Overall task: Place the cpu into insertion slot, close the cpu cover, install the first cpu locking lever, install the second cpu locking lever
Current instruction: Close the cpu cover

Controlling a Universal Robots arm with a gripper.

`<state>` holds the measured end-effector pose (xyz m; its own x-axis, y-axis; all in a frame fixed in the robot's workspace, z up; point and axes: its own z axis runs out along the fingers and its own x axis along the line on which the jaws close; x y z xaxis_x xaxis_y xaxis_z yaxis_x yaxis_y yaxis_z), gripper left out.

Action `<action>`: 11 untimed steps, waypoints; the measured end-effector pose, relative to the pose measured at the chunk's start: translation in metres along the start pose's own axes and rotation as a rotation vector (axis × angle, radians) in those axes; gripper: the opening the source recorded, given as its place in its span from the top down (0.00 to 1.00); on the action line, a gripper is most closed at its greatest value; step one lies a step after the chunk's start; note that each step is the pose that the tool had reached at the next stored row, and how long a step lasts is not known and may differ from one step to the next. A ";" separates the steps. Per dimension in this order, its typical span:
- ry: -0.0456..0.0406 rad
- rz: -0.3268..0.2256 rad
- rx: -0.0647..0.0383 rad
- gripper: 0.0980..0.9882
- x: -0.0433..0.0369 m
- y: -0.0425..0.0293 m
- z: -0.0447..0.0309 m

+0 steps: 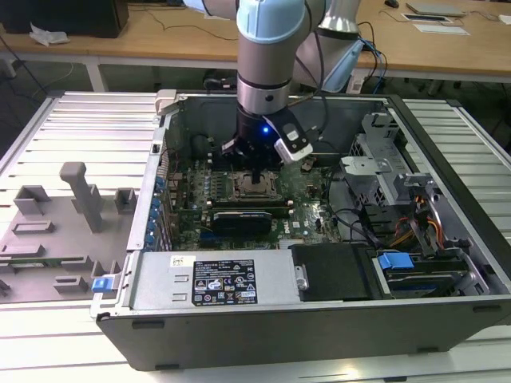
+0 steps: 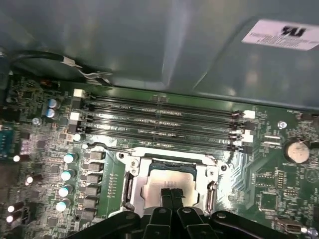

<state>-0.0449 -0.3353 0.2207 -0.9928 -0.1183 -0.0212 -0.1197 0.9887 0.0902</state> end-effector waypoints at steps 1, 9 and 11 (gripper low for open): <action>0.0000 0.000 0.000 0.99 -0.0001 0.0005 -0.0052; -0.0001 0.000 0.000 0.99 -0.0006 0.0023 -0.0247; 0.0000 0.000 0.000 0.99 -0.0005 0.0022 -0.0247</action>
<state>-0.0448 -0.3353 0.2455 -0.9927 -0.1184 -0.0212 -0.1199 0.9887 0.0903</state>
